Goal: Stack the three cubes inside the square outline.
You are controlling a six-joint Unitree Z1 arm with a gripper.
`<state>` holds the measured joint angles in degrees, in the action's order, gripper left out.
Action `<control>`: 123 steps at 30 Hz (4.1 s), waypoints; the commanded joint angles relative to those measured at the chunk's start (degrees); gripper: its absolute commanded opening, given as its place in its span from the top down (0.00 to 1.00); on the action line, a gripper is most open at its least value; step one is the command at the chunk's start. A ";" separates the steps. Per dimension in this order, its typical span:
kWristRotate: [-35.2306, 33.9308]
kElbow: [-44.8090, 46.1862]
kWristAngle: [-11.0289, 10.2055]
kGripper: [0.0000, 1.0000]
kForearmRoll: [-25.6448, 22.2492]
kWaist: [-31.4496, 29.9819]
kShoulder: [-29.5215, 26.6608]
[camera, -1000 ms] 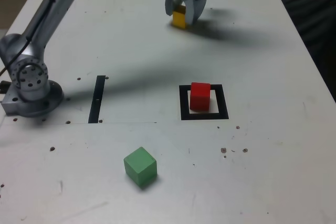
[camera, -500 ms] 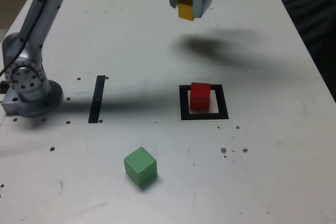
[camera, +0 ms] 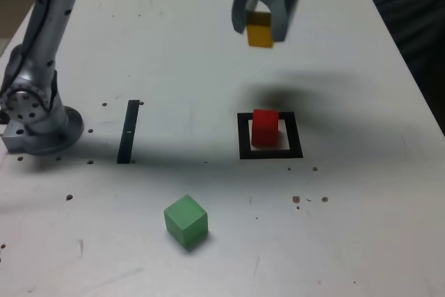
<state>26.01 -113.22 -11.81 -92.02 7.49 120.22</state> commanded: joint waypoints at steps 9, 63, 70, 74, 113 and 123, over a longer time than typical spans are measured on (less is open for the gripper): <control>-14.34 2.37 4.36 0.73 -0.90 -7.91 -0.52; -21.51 7.82 7.74 0.00 1.97 -11.35 3.33; -21.79 10.74 4.44 0.00 2.18 -13.25 -3.40; -22.00 13.11 4.14 0.00 2.44 -15.59 -6.38; -24.56 32.61 10.35 0.01 21.28 -43.27 -12.25; -17.31 35.70 7.89 0.01 20.99 -46.16 -13.12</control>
<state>8.59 -77.66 -3.87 -70.61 -38.60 107.47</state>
